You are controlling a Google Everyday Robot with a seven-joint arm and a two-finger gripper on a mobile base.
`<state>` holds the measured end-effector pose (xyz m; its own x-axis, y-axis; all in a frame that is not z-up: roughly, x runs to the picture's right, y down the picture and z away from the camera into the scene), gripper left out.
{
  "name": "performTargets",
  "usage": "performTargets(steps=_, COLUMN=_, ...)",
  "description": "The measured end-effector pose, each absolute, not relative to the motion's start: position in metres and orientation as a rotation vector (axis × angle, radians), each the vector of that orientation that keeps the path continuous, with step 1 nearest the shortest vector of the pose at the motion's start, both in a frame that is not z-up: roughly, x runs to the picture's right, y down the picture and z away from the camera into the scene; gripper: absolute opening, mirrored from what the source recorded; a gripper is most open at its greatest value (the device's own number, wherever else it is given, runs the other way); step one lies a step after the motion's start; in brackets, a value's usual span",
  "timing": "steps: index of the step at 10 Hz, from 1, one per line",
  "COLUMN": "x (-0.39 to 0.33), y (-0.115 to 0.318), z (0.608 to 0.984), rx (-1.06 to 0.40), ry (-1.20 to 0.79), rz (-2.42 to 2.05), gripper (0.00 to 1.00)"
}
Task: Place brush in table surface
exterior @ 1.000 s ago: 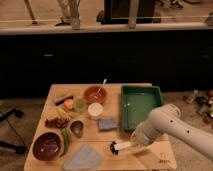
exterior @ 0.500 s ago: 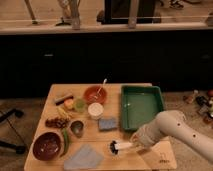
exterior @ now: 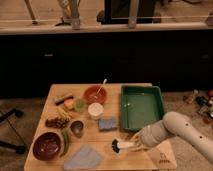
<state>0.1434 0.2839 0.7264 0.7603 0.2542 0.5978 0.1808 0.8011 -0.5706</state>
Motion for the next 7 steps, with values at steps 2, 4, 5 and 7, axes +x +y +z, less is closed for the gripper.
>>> performTargets(steps=2, x=0.1411, y=0.2855, z=0.7295, rx=-0.672, ry=-0.739, rz=0.058, gripper=0.03)
performTargets(steps=4, x=0.1399, y=0.2894, z=0.7323, rx=-0.694, ry=-0.756, rz=0.07, gripper=0.03)
performTargets(steps=5, x=0.1392, y=0.2907, z=0.7327, rx=-0.702, ry=-0.761, rz=0.072, gripper=0.03)
performTargets(steps=7, x=0.1377, y=0.2929, z=0.734, rx=-0.717, ry=-0.769, rz=0.076, gripper=0.03)
